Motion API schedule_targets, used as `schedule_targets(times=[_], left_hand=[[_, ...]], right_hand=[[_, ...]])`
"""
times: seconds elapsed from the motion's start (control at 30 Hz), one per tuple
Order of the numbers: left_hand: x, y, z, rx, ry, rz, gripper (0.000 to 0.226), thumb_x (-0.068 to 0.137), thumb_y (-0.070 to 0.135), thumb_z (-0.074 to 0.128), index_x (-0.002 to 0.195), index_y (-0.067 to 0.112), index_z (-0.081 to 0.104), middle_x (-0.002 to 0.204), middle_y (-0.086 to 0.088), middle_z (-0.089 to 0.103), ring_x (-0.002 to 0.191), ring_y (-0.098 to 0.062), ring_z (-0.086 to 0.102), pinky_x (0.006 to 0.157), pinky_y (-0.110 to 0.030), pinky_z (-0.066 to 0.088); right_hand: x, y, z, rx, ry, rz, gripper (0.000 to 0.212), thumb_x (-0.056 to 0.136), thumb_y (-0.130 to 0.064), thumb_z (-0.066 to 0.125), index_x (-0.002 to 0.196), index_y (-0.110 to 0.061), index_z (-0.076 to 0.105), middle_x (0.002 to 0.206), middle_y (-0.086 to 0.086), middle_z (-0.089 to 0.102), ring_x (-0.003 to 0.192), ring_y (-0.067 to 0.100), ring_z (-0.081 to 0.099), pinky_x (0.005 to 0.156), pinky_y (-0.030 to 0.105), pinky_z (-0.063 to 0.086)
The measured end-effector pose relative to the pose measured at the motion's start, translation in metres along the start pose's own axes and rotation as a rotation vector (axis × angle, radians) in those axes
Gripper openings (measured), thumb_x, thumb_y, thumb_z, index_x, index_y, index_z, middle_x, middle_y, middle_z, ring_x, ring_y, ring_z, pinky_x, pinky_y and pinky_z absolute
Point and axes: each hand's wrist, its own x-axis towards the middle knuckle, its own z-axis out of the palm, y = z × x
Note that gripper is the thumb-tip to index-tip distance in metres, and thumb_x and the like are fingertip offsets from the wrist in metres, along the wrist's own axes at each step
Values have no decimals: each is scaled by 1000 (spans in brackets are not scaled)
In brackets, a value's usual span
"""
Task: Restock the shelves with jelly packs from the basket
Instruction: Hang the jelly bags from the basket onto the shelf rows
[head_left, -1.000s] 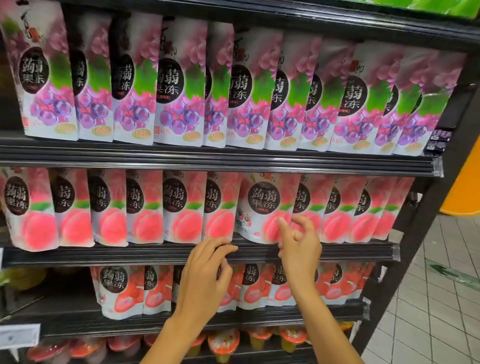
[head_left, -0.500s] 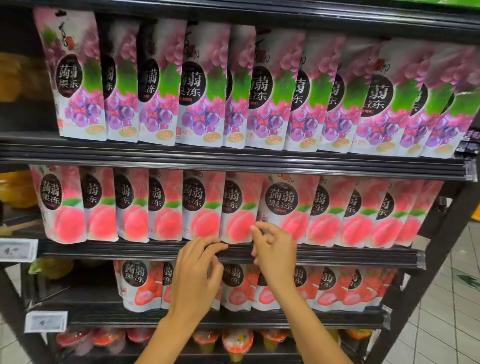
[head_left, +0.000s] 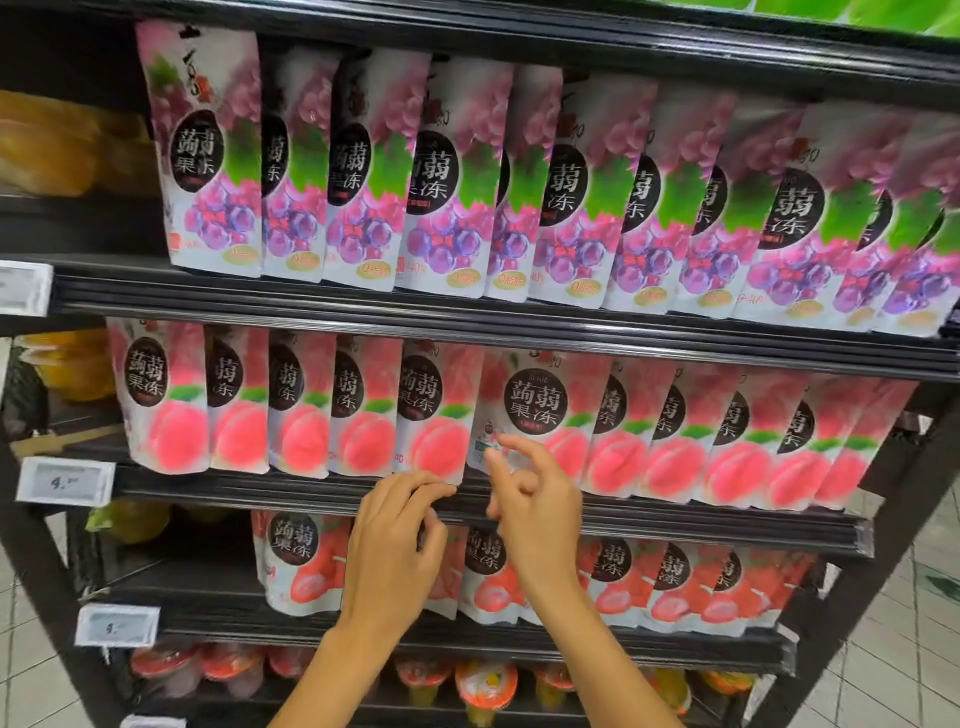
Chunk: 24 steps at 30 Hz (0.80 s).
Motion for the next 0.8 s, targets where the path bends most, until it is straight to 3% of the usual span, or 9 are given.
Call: schedule_targets(times=[0.13,0.23,0.4,0.5,0.6,0.8], left_hand=[[-2,-11,-10,13,-20,-23,33,89,19,43,111,21,68,116,12,60,113,-8,51,102,-27,38],[-3,-15,-15,5,-50,-18,34,88,19,42,111,21,67,117,12,61,115,-9,52,104,-28,38],[-7,-20,-20,-40,-74,-37,31,87,5,54,113,16,67,118,7,62,117,-14,53,104,-35,42],[-8,-20,-24,-65,-102,-27,35,83,-3,62,112,17,67,119,9,61,119,-11,51,106,-28,37],[-10,-23,-27,-82,-97,-10,33,85,3,58,112,20,67,119,11,60,120,-7,48,108,-17,28],[-6,-37,-43,-54,-49,-23,33,83,3,61,111,19,67,119,9,61,118,-8,48,109,-24,29]], right_hand=[[8,-10,25,-30,-100,72,25,92,-46,61,111,-30,67,52,-4,65,51,6,60,70,43,57],[7,-10,26,-56,-10,99,16,94,-39,61,103,-31,70,50,-6,65,51,10,62,69,42,57],[3,-5,6,-62,130,159,19,95,-37,61,106,-28,72,48,-3,62,50,15,62,65,45,57],[1,-4,0,-78,199,164,16,95,-35,60,102,-30,73,48,-2,62,50,15,62,63,45,57],[-5,-7,6,-43,238,114,15,95,-33,60,102,-30,73,49,-2,63,49,12,61,62,41,55],[-15,-30,50,53,-56,61,18,94,-34,63,108,-26,70,48,2,62,41,8,54,54,33,50]])
